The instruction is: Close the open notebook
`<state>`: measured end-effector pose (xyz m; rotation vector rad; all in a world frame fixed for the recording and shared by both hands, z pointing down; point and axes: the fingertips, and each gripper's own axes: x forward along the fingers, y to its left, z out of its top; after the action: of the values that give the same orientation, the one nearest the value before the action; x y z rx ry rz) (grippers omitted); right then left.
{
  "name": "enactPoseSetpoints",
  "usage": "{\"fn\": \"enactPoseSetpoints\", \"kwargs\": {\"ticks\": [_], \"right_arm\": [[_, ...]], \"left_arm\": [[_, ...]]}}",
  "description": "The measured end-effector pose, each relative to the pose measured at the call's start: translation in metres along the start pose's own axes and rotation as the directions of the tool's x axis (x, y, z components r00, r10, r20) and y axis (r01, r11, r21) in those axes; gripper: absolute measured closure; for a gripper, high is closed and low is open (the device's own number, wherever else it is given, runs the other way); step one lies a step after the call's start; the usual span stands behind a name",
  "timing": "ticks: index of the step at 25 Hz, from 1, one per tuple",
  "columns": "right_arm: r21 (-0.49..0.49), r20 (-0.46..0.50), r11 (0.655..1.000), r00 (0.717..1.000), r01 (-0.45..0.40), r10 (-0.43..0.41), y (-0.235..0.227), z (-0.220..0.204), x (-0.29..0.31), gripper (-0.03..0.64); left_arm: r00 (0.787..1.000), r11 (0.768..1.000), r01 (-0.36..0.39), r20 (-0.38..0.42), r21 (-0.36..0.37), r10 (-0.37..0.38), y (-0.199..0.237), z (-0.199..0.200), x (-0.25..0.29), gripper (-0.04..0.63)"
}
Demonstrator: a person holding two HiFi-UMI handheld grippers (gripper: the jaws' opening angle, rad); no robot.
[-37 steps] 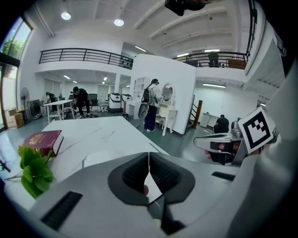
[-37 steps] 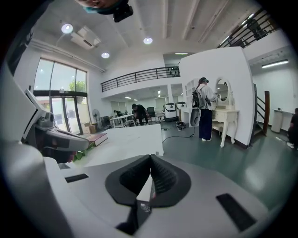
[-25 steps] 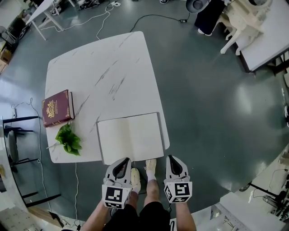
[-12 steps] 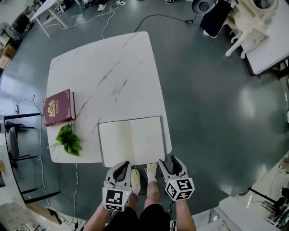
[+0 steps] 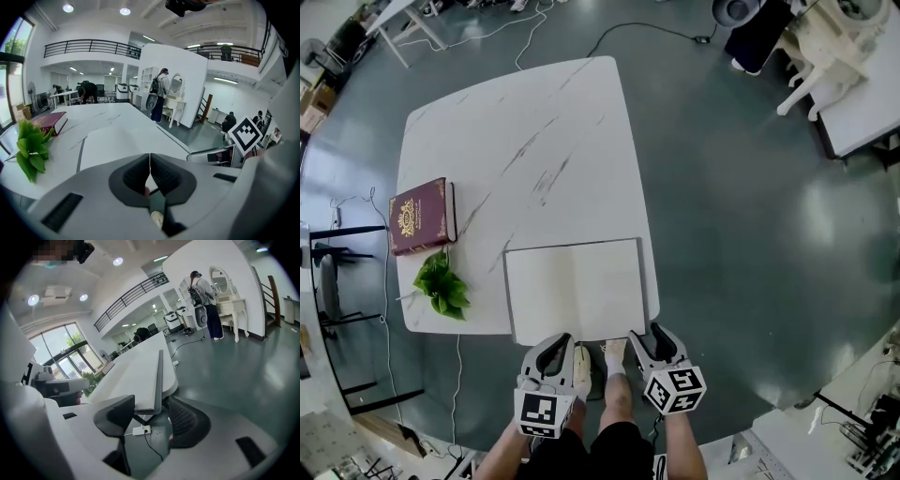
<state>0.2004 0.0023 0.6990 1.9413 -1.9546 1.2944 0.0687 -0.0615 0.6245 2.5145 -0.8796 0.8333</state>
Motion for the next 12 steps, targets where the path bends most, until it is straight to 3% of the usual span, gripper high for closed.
{"fn": "enactPoseSetpoints", "kwargs": {"ticks": [12], "right_arm": [[-0.008, 0.001, 1.0, 1.0, -0.029, 0.029, 0.0039, 0.0002, 0.0006, 0.443]], "left_arm": [[1.0, 1.0, -0.022, -0.004, -0.005, 0.022, -0.0008, -0.0058, -0.0037, 0.571]]}}
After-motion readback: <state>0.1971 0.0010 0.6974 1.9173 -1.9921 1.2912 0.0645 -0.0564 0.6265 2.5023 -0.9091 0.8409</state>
